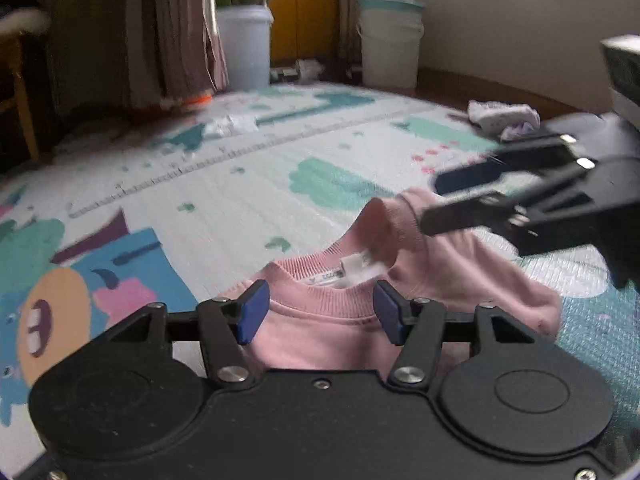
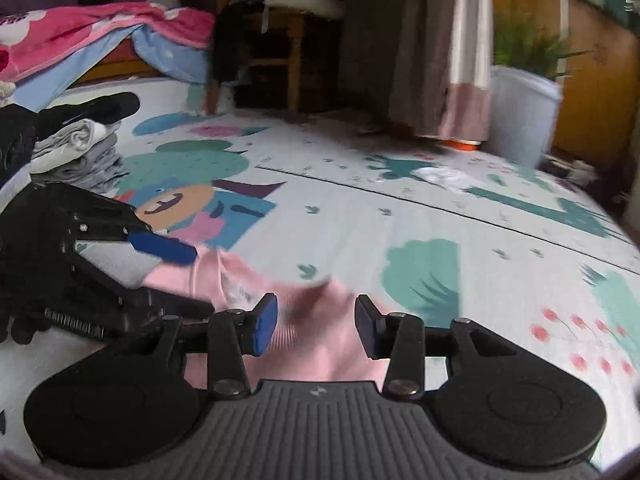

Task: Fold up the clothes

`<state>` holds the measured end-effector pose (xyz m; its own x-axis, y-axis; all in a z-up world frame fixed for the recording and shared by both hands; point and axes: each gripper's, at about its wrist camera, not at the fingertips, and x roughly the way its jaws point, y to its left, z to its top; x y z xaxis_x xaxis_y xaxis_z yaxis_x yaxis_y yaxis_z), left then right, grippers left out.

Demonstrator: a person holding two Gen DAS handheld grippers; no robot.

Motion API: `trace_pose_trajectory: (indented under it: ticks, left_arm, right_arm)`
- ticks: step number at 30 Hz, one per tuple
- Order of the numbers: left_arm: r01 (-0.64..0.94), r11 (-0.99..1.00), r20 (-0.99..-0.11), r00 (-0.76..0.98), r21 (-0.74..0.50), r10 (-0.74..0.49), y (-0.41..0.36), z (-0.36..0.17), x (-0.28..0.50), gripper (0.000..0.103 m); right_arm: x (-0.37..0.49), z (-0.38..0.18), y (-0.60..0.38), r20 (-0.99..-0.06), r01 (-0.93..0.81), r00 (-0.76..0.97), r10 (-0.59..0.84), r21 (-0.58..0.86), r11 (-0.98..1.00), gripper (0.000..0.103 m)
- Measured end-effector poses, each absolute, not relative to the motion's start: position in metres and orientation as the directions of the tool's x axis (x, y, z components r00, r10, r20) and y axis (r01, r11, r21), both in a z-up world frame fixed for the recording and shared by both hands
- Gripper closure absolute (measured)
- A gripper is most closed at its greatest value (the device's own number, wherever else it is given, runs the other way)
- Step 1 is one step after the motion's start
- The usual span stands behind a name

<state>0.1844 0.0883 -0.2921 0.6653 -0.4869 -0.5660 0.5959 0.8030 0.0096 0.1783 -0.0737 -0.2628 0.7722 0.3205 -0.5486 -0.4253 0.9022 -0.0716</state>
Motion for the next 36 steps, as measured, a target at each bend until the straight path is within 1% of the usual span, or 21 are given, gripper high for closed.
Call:
trace_pose_trajectory:
  ticks: [2,3,5,9,10,11,12,14,15,16,19,21,24,26,28,29,30,31,33,35,36]
  left_arm:
    - [0.599,0.801,-0.59,0.643,-0.01,-0.488,0.087,-0.301,0.191,0.045]
    - [0.593,0.804,-0.592,0.638,-0.03,-0.492,0.088,-0.303,0.193,0.045]
    - [0.586,0.809,-0.598,0.632,-0.047,-0.492,0.089,-0.306,0.195,0.045]
    - [0.565,0.823,-0.604,0.635,-0.064,-0.482,0.09,-0.305,0.191,0.044]
    - [0.545,0.834,-0.601,0.639,-0.086,-0.48,0.093,-0.298,0.19,0.044]
    - [0.512,0.85,-0.575,0.661,-0.122,-0.481,0.099,-0.288,0.187,0.044]
    - [0.478,0.862,-0.546,0.684,-0.167,-0.485,0.107,-0.28,0.182,0.044]
    - [0.392,0.883,-0.511,0.721,-0.256,-0.468,0.126,-0.27,0.169,0.042]
    - [0.349,0.886,-0.505,0.73,-0.304,-0.46,0.135,-0.269,0.163,0.042]
    - [0.309,0.879,-0.503,0.73,-0.362,-0.463,0.143,-0.271,0.158,0.038]
    - [0.198,0.854,-0.532,0.707,-0.482,-0.465,0.159,-0.287,0.143,0.037]
    - [0.155,0.828,-0.544,0.686,-0.54,-0.483,0.162,-0.298,0.137,0.037]
    - [0.112,0.801,-0.556,0.662,-0.589,-0.502,0.156,-0.311,0.132,0.037]
    - [0.077,0.792,-0.57,0.653,-0.605,-0.499,0.149,-0.318,0.128,0.037]
    - [0.035,0.773,-0.565,0.662,-0.633,-0.493,0.144,-0.323,0.123,0.038]
    - [0.02,0.765,-0.561,0.667,-0.644,-0.49,0.143,-0.323,0.122,0.038]
    - [0.004,0.752,-0.559,0.667,-0.659,-0.493,0.142,-0.324,0.122,0.05]
    - [-0.016,0.734,-0.563,0.653,-0.678,-0.506,0.142,-0.327,0.123,0.081]
    - [-0.033,0.717,-0.569,0.634,-0.696,-0.523,0.14,-0.329,0.124,0.082]
    - [-0.056,0.681,-0.57,0.599,-0.73,-0.562,0.146,-0.331,0.119,0.082]
    - [-0.069,0.661,-0.571,0.577,-0.747,-0.585,0.151,-0.332,0.116,0.082]
  right_arm:
    - [0.197,-0.277,-0.077,-0.62,-0.434,0.722,0.307,-0.059,0.899,0.056]
    - [0.206,-0.286,-0.083,-0.651,-0.426,0.687,0.322,-0.003,0.904,0.055]
    - [0.214,-0.294,-0.094,-0.648,-0.405,0.669,0.364,0.094,0.91,0.054]
    - [0.218,-0.288,-0.088,-0.667,-0.419,0.658,0.351,0.063,0.906,0.052]
    - [0.218,-0.282,-0.09,-0.666,-0.402,0.662,0.344,0.071,0.913,0.049]
    - [0.212,-0.276,-0.095,-0.652,-0.37,0.678,0.34,0.097,0.924,0.045]
    - [0.204,-0.272,-0.104,-0.634,-0.327,0.693,0.342,0.146,0.934,0.039]
    - [0.187,-0.265,-0.121,-0.603,-0.24,0.721,0.342,0.245,0.939,0.035]
    - [0.177,-0.267,-0.129,-0.601,-0.198,0.722,0.344,0.297,0.934,0.035]
    - [0.168,-0.27,-0.136,-0.599,-0.16,0.721,0.349,0.346,0.925,0.035]
    - [0.15,-0.286,-0.148,-0.609,-0.067,0.702,0.37,0.46,0.885,0.035]
    - [0.148,-0.294,-0.147,-0.609,-0.044,0.696,0.381,0.493,0.869,0.035]
    - [0.144,-0.308,-0.145,-0.608,-0.008,0.688,0.397,0.54,0.842,0.035]
    - [0.142,-0.316,-0.143,-0.608,0.01,0.682,0.406,0.563,0.827,0.038]
    - [0.14,-0.317,-0.137,-0.611,0.01,0.681,0.403,0.559,0.829,0.038]
    - [0.14,-0.318,-0.138,-0.601,0.026,0.685,0.411,0.584,0.811,0.038]
    - [0.139,-0.321,-0.142,-0.588,0.051,0.691,0.421,0.62,0.783,0.045]
    - [0.139,-0.323,-0.144,-0.583,0.074,0.695,0.421,0.64,0.764,0.049]
    - [0.137,-0.325,-0.145,-0.587,0.082,0.677,0.443,0.659,0.748,0.07]
    - [0.131,-0.325,-0.143,-0.607,0.06,0.629,0.486,0.661,0.748,0.072]
    - [0.124,-0.321,-0.14,-0.626,0.022,0.609,0.488,0.628,0.778,0.072]
